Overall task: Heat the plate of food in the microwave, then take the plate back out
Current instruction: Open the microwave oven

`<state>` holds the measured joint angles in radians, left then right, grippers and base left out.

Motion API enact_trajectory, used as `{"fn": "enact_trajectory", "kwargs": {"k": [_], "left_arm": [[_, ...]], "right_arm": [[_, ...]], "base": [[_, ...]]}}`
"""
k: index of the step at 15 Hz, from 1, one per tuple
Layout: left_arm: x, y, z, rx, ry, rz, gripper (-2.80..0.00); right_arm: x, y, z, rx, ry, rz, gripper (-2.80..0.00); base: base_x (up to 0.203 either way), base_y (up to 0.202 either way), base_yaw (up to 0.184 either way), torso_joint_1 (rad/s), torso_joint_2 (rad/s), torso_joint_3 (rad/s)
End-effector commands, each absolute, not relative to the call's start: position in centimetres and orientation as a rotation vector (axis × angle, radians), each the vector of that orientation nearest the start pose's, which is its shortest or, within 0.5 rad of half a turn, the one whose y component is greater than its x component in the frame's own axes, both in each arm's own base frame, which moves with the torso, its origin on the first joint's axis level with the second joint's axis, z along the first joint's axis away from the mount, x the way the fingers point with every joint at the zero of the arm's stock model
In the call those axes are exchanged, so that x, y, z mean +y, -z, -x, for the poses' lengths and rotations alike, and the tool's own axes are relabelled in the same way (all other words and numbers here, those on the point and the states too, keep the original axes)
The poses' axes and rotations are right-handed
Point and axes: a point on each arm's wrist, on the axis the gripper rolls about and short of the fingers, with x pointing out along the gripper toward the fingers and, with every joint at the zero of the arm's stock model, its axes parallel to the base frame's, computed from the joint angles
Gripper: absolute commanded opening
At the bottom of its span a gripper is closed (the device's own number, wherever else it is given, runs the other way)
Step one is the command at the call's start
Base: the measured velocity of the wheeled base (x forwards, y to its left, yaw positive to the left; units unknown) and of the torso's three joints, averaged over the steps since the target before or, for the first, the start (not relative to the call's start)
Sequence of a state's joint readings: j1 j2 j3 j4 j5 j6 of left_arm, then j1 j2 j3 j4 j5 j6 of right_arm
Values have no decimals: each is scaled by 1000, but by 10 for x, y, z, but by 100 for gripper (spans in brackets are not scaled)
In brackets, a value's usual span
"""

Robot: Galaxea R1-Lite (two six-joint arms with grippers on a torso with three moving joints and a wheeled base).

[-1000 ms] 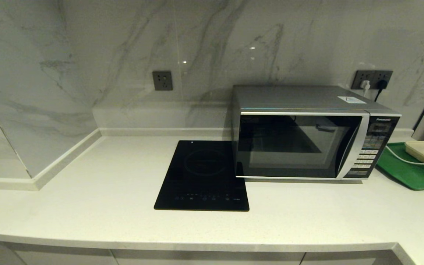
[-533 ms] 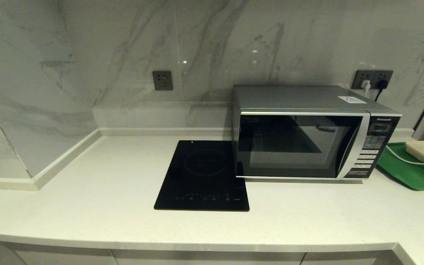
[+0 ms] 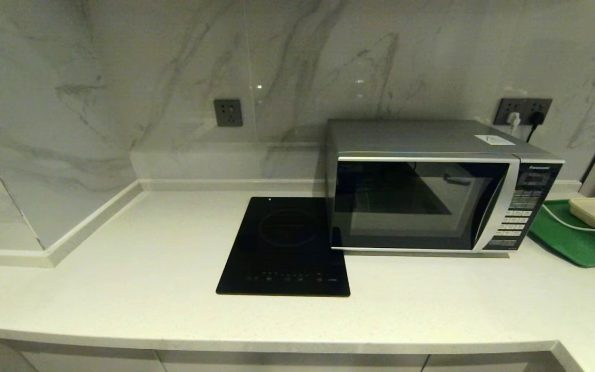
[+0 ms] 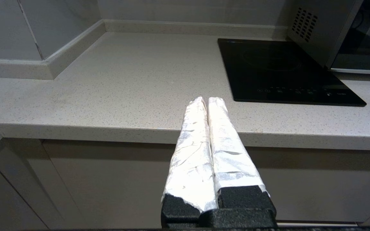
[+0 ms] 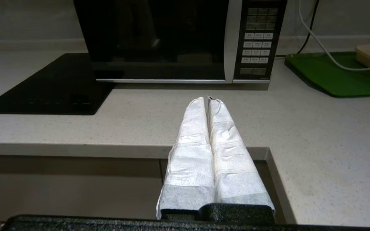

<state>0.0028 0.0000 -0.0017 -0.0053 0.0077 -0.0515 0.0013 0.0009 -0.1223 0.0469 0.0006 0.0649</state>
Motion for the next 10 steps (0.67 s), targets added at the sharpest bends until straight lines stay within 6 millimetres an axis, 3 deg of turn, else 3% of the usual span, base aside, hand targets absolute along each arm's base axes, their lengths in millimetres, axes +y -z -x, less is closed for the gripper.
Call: {"fn": "enact_trajectory", "kwargs": {"k": [1,3,10], "left_arm": [[0,-77,23,-8,-11,52,-280],[0,-77,23,-8,-12,53,-280],[0,-77,23,-8,-11,52,-280]], "right_arm": [[0,-83,23,-84,11,-30,-280],[-1,-75,23,5,25,-4,-280],[-1,-75,23,1,29,-38,-280]], "base": [[0,0,0,0,0,0],[0,0,0,0,0,0],[0,0,0,0,0,0]]}}
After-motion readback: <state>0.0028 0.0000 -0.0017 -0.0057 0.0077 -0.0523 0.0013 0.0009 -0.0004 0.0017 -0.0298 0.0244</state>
